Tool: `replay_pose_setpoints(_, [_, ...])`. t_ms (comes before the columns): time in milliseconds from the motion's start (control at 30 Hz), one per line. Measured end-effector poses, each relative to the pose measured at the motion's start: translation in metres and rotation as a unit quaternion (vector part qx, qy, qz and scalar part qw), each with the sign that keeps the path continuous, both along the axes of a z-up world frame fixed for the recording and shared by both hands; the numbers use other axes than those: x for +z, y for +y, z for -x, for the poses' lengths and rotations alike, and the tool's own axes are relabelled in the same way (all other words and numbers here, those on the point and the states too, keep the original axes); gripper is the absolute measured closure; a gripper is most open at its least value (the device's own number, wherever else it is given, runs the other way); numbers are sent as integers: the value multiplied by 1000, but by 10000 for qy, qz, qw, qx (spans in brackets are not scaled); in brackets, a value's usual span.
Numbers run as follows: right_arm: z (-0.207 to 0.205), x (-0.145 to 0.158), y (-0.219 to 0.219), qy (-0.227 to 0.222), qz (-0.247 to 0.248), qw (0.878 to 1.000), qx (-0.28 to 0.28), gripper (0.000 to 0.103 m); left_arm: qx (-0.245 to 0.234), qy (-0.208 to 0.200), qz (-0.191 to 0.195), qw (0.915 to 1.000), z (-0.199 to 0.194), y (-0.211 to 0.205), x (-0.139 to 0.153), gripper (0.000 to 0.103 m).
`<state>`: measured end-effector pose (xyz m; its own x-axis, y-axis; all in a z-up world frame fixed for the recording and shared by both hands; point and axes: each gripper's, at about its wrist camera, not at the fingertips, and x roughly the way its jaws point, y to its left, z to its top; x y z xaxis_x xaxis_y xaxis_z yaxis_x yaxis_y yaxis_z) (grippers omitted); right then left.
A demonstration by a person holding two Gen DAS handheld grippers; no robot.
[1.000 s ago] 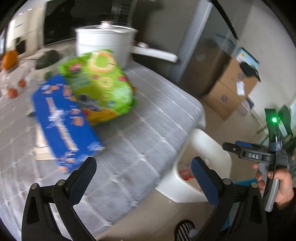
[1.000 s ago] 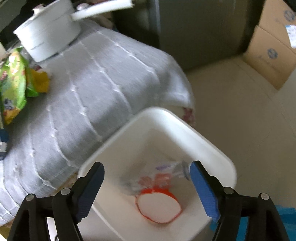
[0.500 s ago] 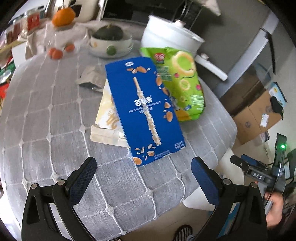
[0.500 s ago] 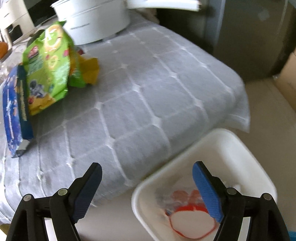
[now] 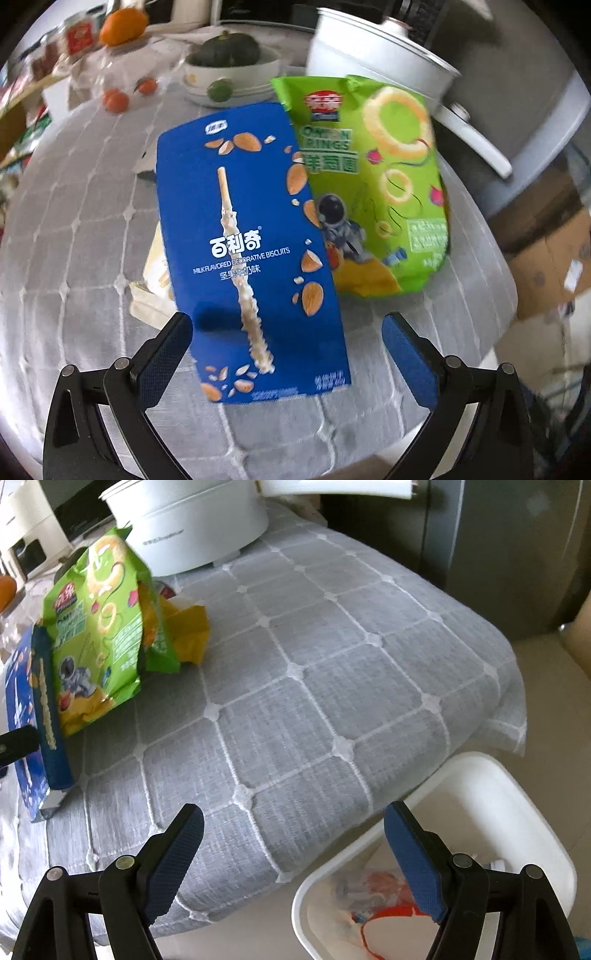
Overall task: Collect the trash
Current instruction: 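Move both tools back to the blue biscuit box and green snack bag, then grasp the blue biscuit box with the left tool while the right tool grasps the green bag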
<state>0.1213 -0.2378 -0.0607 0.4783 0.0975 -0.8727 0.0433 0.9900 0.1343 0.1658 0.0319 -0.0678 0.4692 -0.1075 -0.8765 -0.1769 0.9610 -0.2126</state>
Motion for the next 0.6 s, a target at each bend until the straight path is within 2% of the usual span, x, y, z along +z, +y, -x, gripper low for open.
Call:
replay_pose_setpoints(67, [1,1,-4,-12,-72,10000,-14,19,152,26,-33,9999,-3,1,-4,0])
replay_pose_setpoints(133, [1,2,-7,-35,-105,9999,-18,19,172,48,-268,9995,-6,-1,-5,0])
replay_pose_setpoints(233, [3,4,-10,-44,-132,9999,-38,19,284,190,-421,9985,-9,3,-9,0])
replay_pose_setpoints(367, [4,4,-10,-50,-180,9998,-31,19,463,218,-228,9984,-10,16,-15,0])
replay_pose_setpoints(433, [5,4,-10,-52,-176,9998,-28,19,400,229,-14,9989,-11,19,-18,0])
replay_pose_setpoints(533, [5,4,-9,-46,-167,9998,-22,19,315,215,423,9984,-12,26,-22,8])
replay_pose_setpoints(600, [4,3,-8,-43,-152,9999,-23,19,242,132,706,9971,-10,32,-21,8])
